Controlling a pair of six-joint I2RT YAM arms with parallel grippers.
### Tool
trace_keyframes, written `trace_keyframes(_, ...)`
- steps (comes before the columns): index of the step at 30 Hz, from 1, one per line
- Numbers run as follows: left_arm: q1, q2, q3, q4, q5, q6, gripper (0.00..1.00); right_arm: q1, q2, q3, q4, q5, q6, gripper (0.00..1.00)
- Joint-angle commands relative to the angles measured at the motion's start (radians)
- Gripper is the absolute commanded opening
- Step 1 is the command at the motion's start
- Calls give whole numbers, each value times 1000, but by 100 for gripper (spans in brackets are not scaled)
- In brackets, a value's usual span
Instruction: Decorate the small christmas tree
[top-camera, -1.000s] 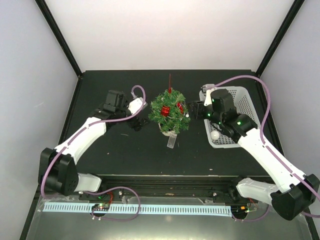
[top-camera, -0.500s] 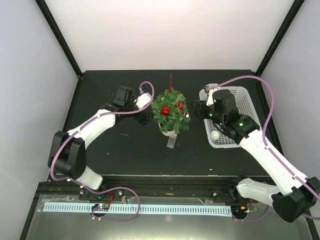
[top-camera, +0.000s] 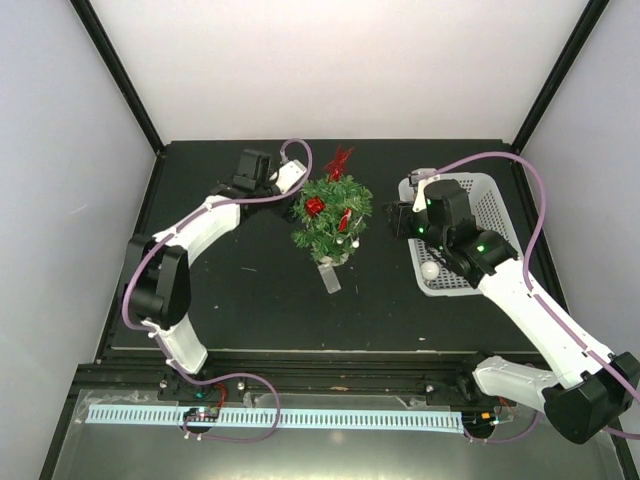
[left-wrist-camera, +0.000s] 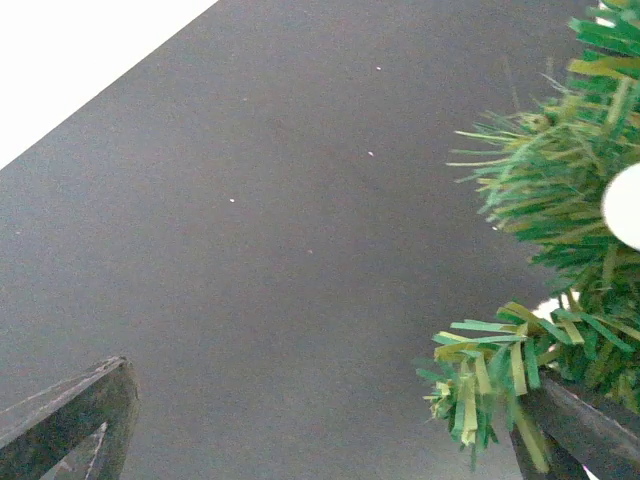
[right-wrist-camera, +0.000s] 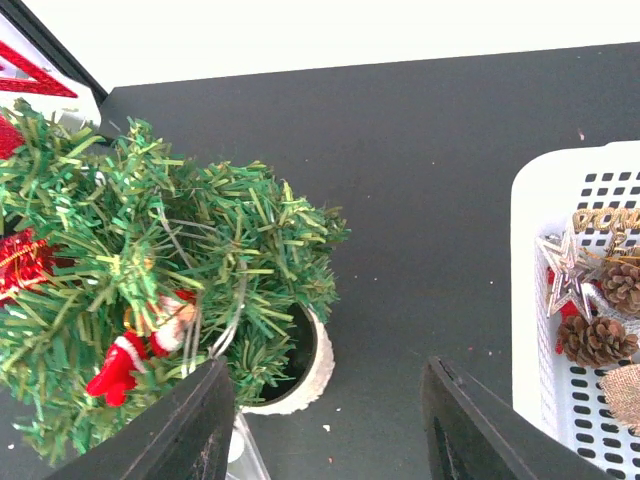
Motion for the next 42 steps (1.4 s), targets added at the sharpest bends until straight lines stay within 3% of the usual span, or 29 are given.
trace_keyframes(1, 11, 52, 93, 35, -15, 3, 99, -5, 5, -17, 21, 4, 3, 53)
trace_keyframes(14, 36, 186, 278, 60, 151, 105, 99, -5, 20, -44, 33, 20, 17, 53)
trace_keyframes(24, 139, 145, 260, 50, 239, 106, 99, -8, 99, -12, 54, 57, 21, 53)
trace_keyframes(33, 230, -58, 77, -58, 251, 90, 99, -84, 332, 180, 58, 39, 34, 51)
trace_keyframes(42, 285, -412, -120, -309, 364, 106, 99, -71, 413, 265, 32, -186, -12, 43)
